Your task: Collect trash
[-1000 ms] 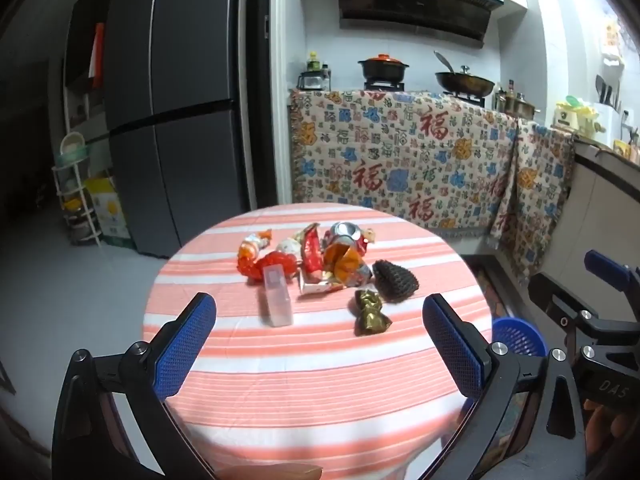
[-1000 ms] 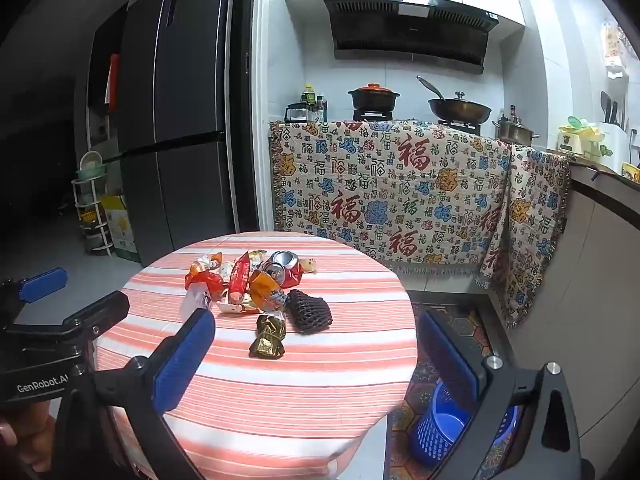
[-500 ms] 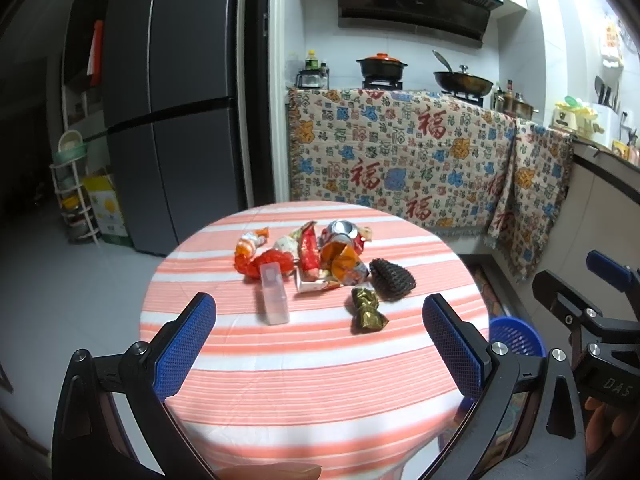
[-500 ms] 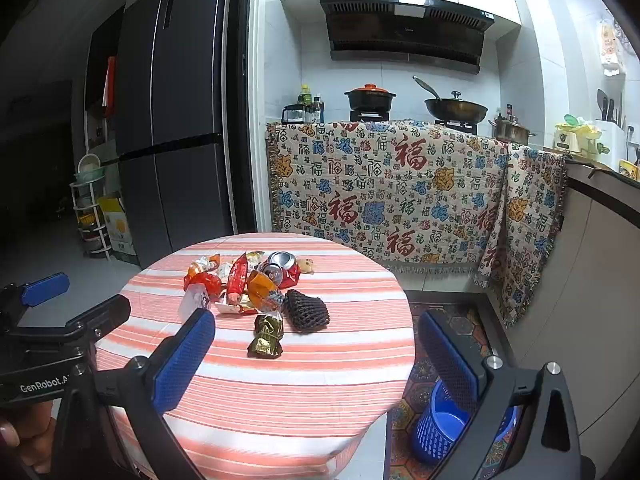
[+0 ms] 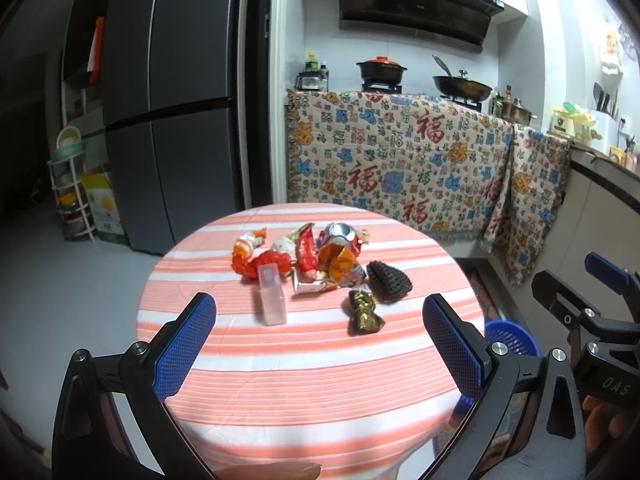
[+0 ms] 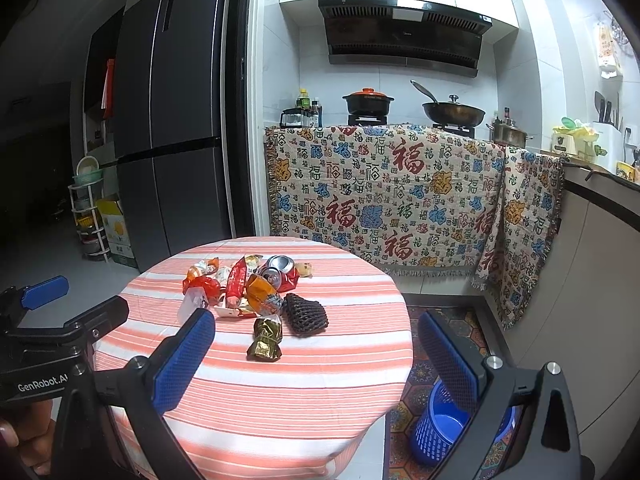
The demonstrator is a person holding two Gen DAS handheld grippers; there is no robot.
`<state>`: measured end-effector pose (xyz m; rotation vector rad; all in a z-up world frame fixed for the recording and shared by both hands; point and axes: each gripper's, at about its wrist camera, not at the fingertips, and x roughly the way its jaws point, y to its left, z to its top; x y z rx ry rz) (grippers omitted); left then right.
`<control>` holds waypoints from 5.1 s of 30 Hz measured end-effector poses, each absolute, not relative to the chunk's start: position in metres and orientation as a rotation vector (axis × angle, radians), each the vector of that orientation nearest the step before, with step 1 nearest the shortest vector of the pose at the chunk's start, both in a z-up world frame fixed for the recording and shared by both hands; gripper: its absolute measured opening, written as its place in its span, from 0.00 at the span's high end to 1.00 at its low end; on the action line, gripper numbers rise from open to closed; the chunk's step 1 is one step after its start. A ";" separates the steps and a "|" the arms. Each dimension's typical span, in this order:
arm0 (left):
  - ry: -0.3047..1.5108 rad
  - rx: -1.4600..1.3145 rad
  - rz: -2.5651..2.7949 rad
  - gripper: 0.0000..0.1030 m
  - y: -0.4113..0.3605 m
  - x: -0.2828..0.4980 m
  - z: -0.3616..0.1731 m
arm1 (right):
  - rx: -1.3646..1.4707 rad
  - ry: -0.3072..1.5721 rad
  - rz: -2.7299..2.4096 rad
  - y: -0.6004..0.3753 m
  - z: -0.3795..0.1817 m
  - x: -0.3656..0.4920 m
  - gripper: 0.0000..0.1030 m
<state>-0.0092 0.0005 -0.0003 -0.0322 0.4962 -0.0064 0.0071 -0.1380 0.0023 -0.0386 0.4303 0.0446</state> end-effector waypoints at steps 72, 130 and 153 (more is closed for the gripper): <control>0.542 -0.055 0.023 0.00 0.023 0.001 -0.010 | -0.036 0.451 0.048 -0.135 -0.004 0.010 0.00; 0.874 -0.340 0.183 0.00 0.172 0.180 -0.172 | -0.021 0.809 0.131 -0.111 -0.173 0.124 0.00; 0.936 -0.070 0.157 0.00 0.132 0.233 -0.200 | -0.144 0.942 0.177 -0.044 -0.214 0.226 0.00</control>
